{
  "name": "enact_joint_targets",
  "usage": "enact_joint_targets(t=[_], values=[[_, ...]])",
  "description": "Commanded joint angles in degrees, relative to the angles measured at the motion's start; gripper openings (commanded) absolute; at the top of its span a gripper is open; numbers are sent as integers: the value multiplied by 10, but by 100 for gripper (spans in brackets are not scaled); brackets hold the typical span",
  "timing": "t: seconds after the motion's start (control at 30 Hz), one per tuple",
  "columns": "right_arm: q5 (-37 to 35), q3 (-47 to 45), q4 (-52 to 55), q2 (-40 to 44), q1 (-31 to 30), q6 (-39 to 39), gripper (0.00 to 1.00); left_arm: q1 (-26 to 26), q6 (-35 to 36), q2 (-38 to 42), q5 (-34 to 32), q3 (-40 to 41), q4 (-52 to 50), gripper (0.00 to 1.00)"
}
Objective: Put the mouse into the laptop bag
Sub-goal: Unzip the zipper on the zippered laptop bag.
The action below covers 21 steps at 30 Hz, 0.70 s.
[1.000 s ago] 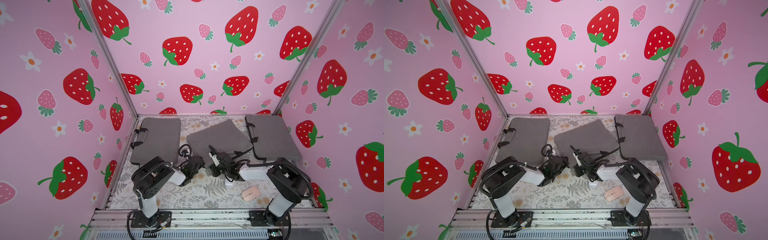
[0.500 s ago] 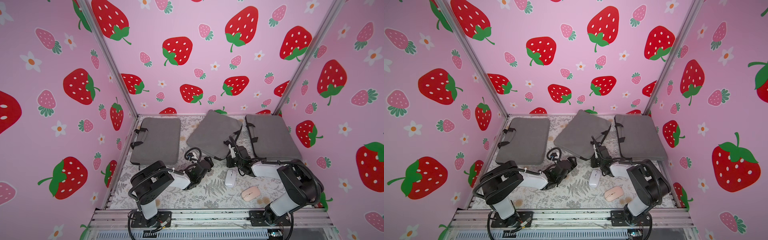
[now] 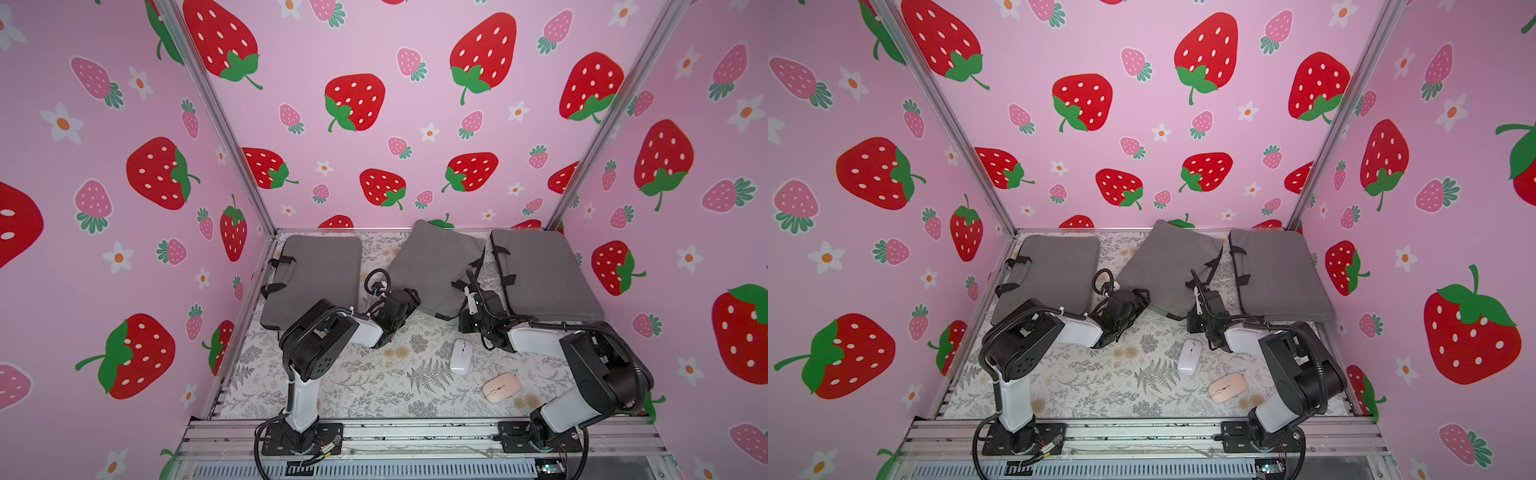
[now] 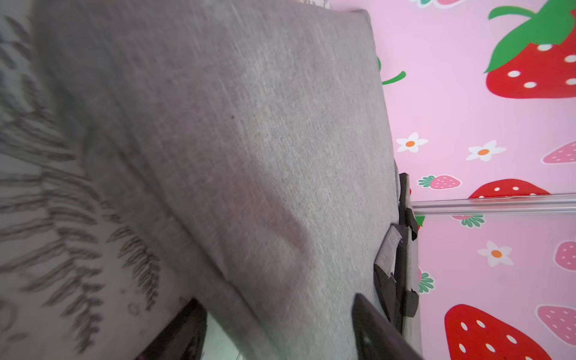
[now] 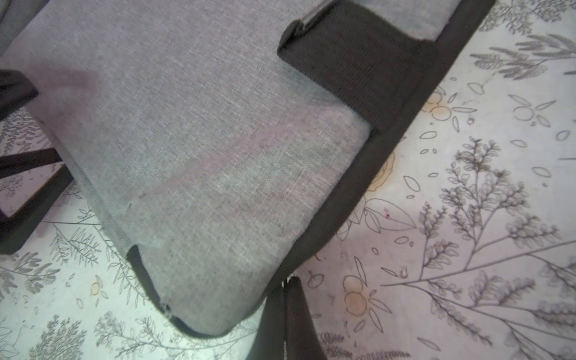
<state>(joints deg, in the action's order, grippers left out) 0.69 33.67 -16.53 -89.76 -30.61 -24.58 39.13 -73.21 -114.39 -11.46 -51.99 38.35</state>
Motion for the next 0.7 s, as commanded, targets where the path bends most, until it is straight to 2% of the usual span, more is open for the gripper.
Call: enact_joint_targets(t=[0.0,0.03,0.1,0.17,0.2,0.37,0.67], values=[[9,-5,7,11,3,-7,0,-6,10,-60,54,-37,-43,59],[11,-4,6,9,3,-8,0,-6,12,-72,61,-49,-37,51],[12,-3,6,4,3,-9,0,-6,10,-97,79,-72,-27,26],[12,-5,6,1,3,-9,0,-6,4,-111,90,-85,-22,5],[12,-6,6,2,3,-9,0,-6,1,-116,94,-89,-21,0],[23,-24,-3,14,-15,-21,0,-5,-7,-117,96,-80,-7,0],[-20,-6,-4,10,-124,-41,0,5,-18,-110,92,-77,11,0]])
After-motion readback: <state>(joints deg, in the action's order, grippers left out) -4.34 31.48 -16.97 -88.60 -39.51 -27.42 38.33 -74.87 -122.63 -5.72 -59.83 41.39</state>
